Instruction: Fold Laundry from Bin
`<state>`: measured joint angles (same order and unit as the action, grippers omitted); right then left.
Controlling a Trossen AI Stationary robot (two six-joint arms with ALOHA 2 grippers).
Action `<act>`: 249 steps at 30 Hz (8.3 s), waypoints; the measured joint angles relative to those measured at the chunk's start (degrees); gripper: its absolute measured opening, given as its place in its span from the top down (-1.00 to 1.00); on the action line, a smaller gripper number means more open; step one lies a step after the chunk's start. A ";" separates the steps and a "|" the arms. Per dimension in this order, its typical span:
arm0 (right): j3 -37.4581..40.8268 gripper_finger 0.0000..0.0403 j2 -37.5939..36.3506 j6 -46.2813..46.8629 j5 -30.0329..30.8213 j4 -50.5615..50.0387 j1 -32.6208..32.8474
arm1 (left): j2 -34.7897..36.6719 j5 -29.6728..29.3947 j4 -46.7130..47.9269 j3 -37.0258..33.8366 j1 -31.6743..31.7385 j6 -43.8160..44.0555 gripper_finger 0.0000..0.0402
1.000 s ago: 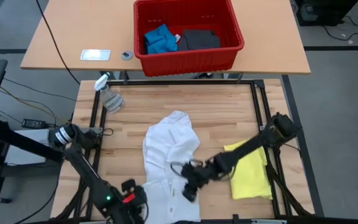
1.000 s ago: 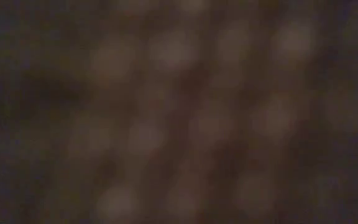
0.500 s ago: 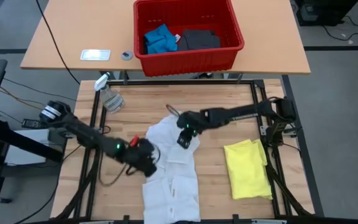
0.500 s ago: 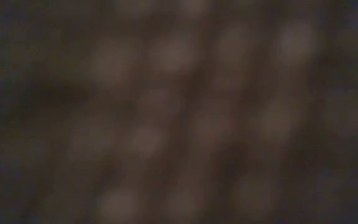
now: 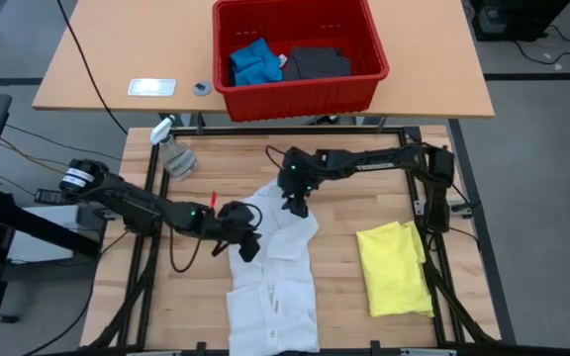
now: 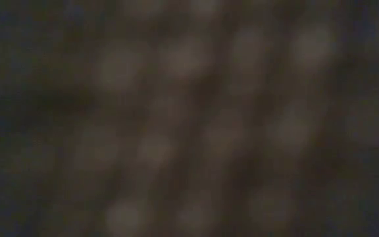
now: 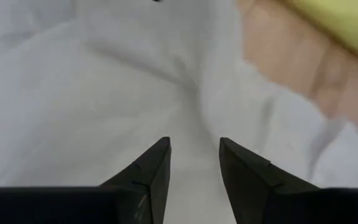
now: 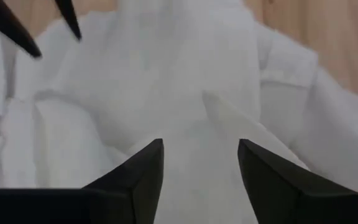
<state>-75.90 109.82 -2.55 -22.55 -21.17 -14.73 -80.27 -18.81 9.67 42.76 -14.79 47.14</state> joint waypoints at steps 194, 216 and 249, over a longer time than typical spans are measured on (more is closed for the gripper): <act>-1.72 -0.36 -3.38 35.96 34.56 -0.71 52.24 | -23.96 0.04 -12.99 17.96 -35.89 -9.30 0.09; -9.49 -0.28 10.51 33.83 36.28 -1.17 56.82 | -28.94 -0.99 -11.43 19.90 -37.98 -13.73 -0.35; -9.40 0.96 10.48 49.46 26.05 -4.75 54.59 | -32.23 -6.05 -11.16 19.57 -39.16 5.74 0.96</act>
<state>-85.30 120.29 46.91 3.51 -25.92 39.86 -112.50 -24.86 -1.49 62.33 -53.95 52.88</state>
